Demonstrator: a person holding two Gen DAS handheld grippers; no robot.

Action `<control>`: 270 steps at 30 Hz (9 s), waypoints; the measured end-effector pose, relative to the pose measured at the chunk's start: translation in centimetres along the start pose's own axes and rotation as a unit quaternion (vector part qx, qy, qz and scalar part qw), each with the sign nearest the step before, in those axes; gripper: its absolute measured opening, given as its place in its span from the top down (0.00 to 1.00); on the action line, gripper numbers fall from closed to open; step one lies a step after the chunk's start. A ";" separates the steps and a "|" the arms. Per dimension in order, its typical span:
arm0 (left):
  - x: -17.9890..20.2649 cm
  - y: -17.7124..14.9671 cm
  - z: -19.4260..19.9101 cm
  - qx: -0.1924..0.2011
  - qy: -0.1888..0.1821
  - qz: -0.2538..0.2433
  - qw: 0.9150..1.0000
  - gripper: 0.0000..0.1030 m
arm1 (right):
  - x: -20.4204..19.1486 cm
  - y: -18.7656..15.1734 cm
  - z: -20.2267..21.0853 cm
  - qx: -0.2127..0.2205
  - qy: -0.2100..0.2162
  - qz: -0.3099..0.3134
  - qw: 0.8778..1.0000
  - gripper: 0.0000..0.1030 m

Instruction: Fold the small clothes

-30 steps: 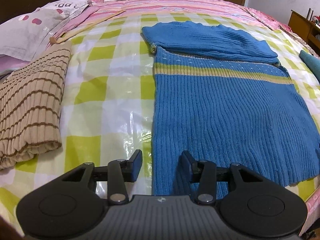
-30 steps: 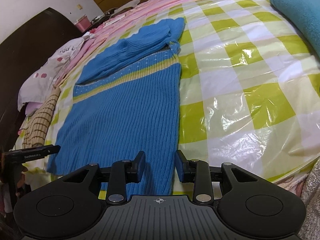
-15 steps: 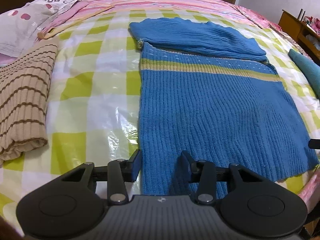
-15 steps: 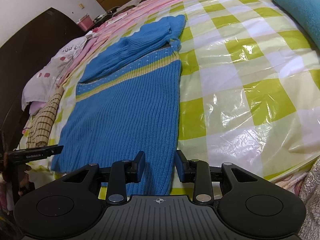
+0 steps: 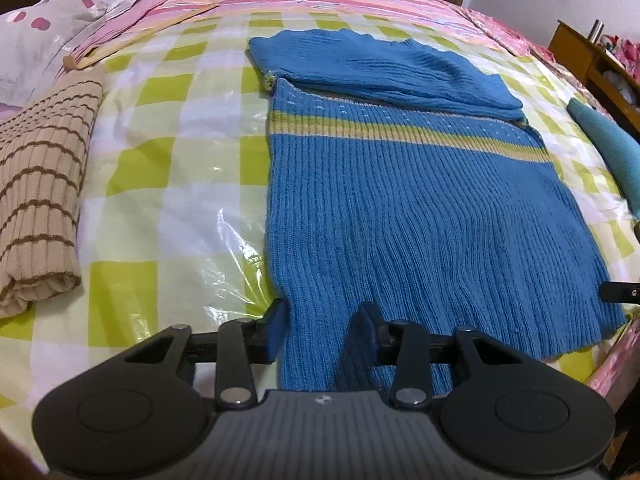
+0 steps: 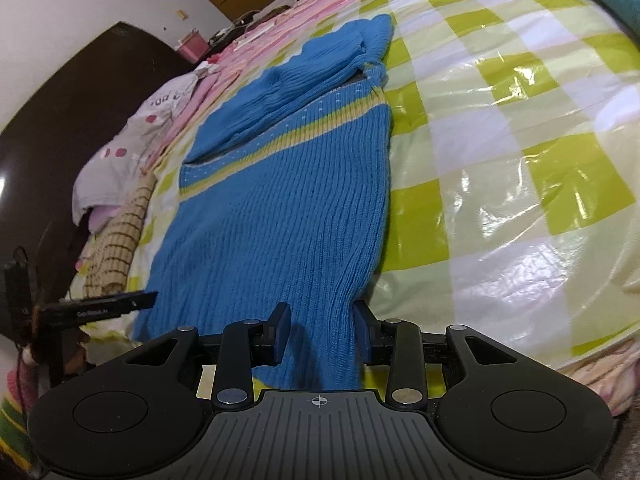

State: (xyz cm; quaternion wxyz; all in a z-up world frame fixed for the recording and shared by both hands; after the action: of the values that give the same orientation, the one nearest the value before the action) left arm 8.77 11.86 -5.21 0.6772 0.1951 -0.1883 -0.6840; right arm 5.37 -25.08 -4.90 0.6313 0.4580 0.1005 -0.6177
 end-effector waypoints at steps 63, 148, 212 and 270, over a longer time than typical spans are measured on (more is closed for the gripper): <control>-2.0 15.3 -3.2 0.155 -0.235 0.239 0.929 0.86 | 1.8 17.2 -4.4 0.216 0.182 -0.116 0.952 0.90; -1.3 21.1 -11.9 0.190 0.030 0.146 0.970 0.64 | 1.7 25.8 -13.3 0.174 -0.105 0.091 0.975 0.58; -2.8 21.6 -12.8 0.184 0.014 0.159 0.970 0.88 | 2.4 27.2 -16.3 0.095 -0.145 0.112 0.978 0.83; -1.6 15.4 -9.1 0.179 0.078 0.170 0.966 0.86 | 2.1 22.4 -12.8 0.148 -0.183 0.098 0.967 0.89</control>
State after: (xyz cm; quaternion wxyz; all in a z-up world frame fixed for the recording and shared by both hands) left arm 26.65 13.32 -4.88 0.7505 0.3306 -0.2847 -0.4964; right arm 31.01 -21.59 -3.31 0.6219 0.4333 -0.1548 -0.6337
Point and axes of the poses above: each gripper's, at about its wrist camera, not at the fingertips, and z roughly against the way its jaws point, x to its right, y to its top, the point moved 4 cm from there along -z, roughly the way its jaws point, and after that the axes turned 11 degrees about y, right-handed, at the moved point
